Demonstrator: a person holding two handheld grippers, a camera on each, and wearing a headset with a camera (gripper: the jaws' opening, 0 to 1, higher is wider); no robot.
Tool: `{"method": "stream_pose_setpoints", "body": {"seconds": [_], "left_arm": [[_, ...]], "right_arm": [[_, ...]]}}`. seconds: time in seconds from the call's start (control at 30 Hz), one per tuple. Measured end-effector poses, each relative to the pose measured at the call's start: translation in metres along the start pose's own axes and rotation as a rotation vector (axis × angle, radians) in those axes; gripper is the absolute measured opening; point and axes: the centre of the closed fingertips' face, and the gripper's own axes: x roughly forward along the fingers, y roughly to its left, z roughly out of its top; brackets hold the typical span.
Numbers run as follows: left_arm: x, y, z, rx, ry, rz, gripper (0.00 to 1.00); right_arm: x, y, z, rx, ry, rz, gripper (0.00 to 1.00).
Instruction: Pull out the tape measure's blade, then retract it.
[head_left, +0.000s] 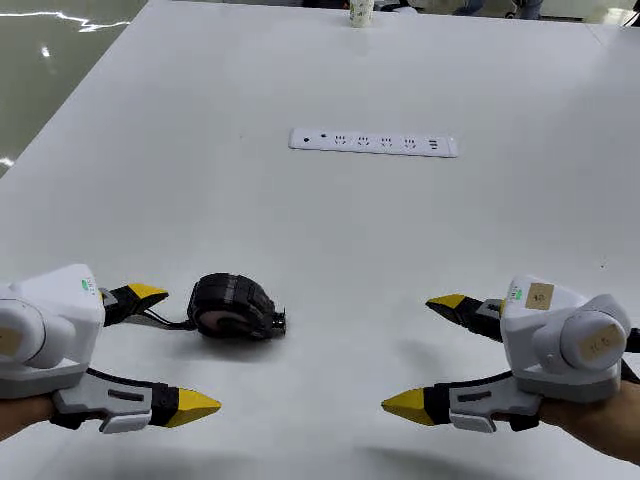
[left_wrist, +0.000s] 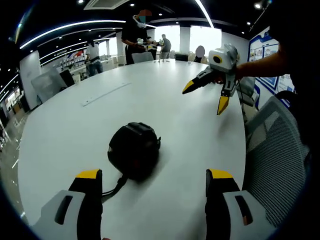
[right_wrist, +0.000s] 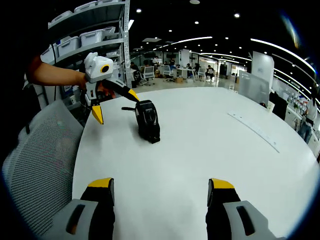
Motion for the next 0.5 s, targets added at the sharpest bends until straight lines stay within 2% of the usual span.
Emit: {"method": "stream_pose_setpoints", "body": {"seconds": [0.5], "left_arm": [[0.013, 0.018, 0.001, 0.080, 0.041, -0.057, 0.66]], "right_arm": [[0.033, -0.003, 0.014, -0.084, 0.000, 0.097, 0.63]]}}
